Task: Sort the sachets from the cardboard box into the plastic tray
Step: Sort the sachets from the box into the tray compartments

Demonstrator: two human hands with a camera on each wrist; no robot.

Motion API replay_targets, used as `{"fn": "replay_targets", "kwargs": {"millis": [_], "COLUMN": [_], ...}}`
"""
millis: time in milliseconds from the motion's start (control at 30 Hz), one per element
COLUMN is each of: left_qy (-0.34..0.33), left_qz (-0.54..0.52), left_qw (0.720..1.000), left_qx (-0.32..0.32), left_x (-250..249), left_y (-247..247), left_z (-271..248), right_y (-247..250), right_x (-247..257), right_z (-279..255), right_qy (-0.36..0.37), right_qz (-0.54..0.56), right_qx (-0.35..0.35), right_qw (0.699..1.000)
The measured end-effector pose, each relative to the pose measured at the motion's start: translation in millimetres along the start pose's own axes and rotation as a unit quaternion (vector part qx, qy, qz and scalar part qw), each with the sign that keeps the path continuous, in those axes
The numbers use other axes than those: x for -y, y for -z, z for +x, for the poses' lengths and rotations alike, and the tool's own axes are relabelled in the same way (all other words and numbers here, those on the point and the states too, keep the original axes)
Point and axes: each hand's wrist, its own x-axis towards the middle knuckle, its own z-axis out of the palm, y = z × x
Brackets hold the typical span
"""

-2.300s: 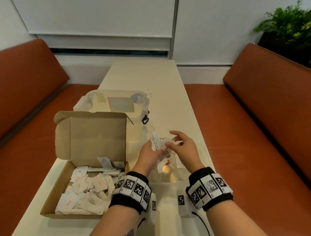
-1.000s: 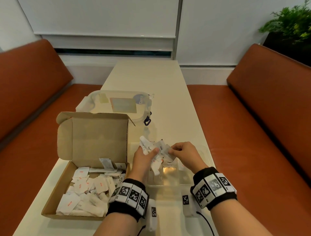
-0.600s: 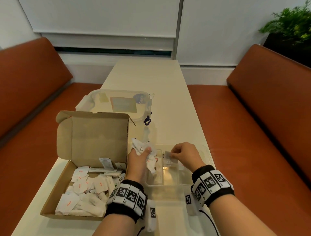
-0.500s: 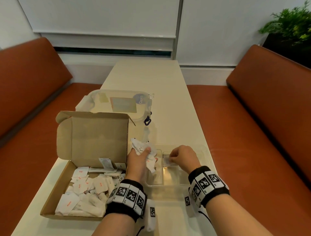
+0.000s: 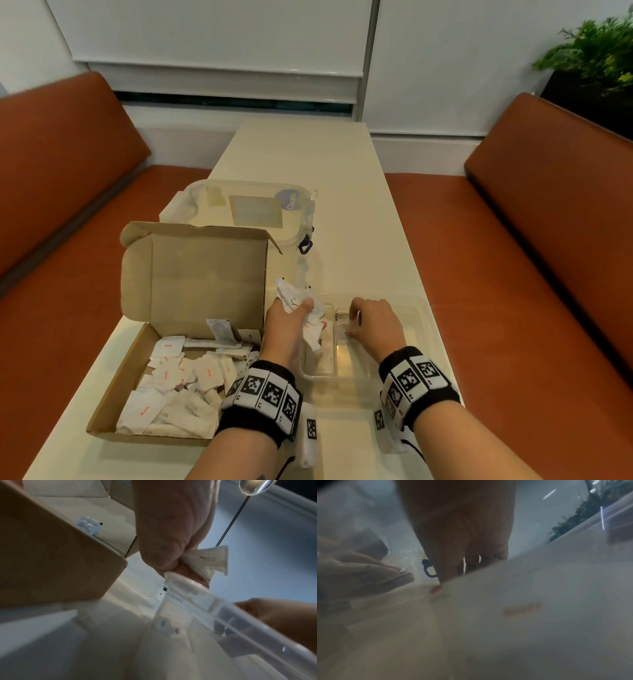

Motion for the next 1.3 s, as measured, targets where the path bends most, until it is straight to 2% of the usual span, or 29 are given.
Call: {"fn": "replay_targets", "kwargs": {"millis": [133, 267, 500, 633, 933, 1000, 1067, 1167, 1300], "left_qy": [-0.004, -0.008, -0.006, -0.005, 0.010, 0.014, 0.024, 0.033, 0.032], "left_qz": [0.013, 0.019, 0.012, 0.018, 0.010, 0.002, -0.018, -0.050, -0.056], "left_qw": [1.000, 1.000, 1.000, 1.000, 1.000, 1.000, 0.999, 0.996, 0.994], "left_qx": [0.003, 0.006, 0.004, 0.006, 0.007, 0.017, 0.037, 0.066, 0.088], "left_x": [2, 3, 3, 3, 5, 3, 1, -4, -6], "left_y": [1, 1, 1, 0, -3, -6, -11, -19, -26], "left_z": [2, 3, 3, 4, 2, -1, -4, -10, -16], "right_y": [-1, -2, -2, -2, 0, 3, 10, 21, 27], "right_x": [-2, -4, 1, -1, -3, -1, 6, 15, 16], "right_z": [-3, -4, -7, -9, -12, -11, -11, -9, -9], "right_qy": [0.025, 0.016, 0.031, 0.032, 0.025, 0.024, 0.021, 0.000, -0.027], "right_qz": [-0.041, -0.063, -0.062, -0.126, -0.119, -0.061, 0.058, 0.248, 0.356], "right_qx": [-0.011, -0.022, -0.065, -0.038, -0.028, -0.046, -0.077, -0.072, -0.035], "right_qw": [0.999, 0.998, 0.996, 0.991, 0.992, 0.997, 0.995, 0.966, 0.933]}}
